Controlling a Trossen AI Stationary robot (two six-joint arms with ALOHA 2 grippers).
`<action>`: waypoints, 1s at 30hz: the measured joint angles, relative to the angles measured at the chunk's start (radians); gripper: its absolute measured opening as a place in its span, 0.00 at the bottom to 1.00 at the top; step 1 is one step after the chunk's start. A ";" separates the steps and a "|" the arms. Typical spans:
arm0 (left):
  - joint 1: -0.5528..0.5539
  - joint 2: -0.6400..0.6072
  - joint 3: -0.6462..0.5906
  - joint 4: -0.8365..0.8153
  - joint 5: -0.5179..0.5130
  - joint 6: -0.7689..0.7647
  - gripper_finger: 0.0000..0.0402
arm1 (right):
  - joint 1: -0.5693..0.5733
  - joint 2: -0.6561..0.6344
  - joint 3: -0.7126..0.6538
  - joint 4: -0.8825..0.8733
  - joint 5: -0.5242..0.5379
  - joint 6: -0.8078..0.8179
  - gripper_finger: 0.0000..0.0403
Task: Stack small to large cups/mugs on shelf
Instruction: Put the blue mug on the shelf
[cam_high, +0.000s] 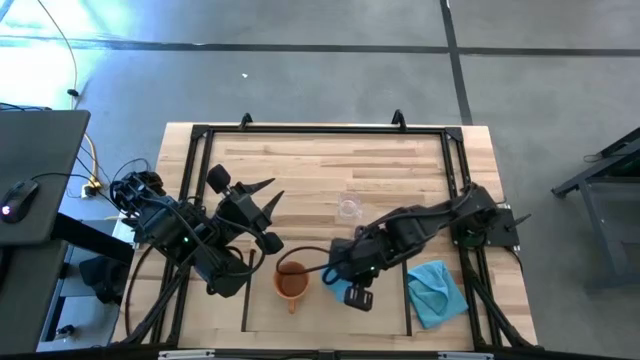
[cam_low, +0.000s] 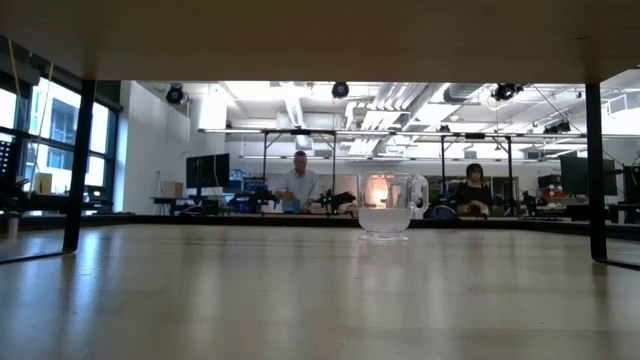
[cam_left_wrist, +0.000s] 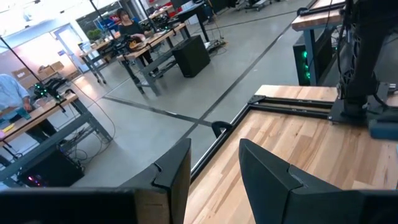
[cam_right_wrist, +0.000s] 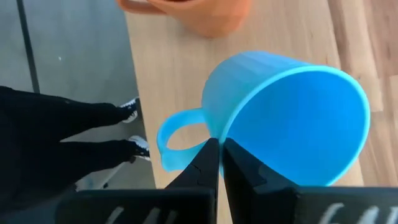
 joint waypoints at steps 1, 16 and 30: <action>0.000 0.000 0.000 0.000 0.000 0.000 0.31 | 0.000 0.010 0.000 0.001 -0.009 0.000 0.00; 0.000 0.000 0.000 0.000 0.012 0.011 0.31 | 0.015 0.023 0.000 0.029 -0.028 0.025 0.00; 0.000 -0.010 0.000 0.000 0.002 0.031 0.31 | 0.025 0.023 -0.001 0.030 -0.009 0.033 0.00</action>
